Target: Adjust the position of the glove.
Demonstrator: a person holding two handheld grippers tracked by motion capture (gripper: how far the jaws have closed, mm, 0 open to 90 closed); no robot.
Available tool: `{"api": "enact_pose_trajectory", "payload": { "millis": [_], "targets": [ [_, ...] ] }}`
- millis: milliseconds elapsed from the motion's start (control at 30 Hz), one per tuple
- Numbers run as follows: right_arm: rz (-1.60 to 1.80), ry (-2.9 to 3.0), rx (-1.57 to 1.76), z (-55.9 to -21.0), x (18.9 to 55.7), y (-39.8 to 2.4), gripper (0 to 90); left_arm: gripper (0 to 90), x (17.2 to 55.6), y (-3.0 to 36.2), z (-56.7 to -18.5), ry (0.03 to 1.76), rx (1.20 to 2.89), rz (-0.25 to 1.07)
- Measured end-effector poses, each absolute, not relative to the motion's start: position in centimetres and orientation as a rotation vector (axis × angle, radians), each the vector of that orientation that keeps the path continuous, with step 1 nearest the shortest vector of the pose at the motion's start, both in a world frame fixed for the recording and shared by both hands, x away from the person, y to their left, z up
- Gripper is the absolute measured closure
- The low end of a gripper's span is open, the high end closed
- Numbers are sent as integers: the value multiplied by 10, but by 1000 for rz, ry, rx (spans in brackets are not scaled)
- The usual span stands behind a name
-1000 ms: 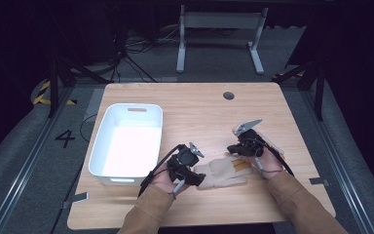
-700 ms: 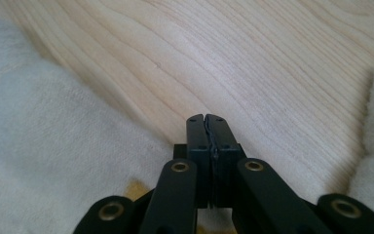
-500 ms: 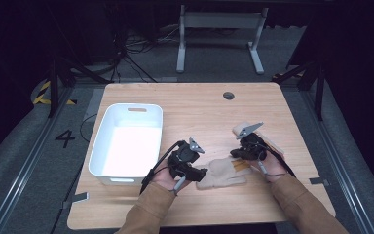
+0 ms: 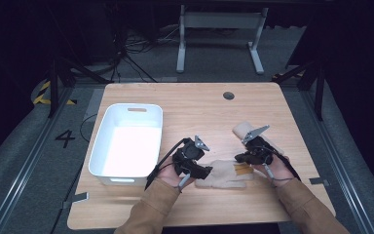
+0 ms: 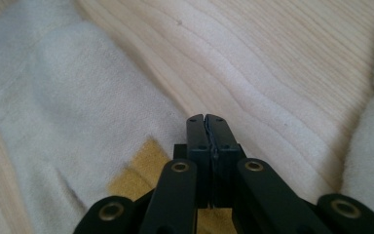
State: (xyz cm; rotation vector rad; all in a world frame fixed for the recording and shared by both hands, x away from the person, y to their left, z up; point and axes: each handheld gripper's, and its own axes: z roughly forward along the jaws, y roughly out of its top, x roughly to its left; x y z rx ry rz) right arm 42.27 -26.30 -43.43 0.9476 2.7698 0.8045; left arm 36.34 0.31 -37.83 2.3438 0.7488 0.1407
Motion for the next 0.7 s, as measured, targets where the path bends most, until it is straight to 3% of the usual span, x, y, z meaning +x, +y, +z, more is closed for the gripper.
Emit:
{"api": "enact_pose_trajectory", "payload": {
  "millis": [700],
  "targets": [
    [836, 2758, 946, -425, 407, -277, 892, 394, 368, -7, -374, 712, 2332, 133]
  ]
}}
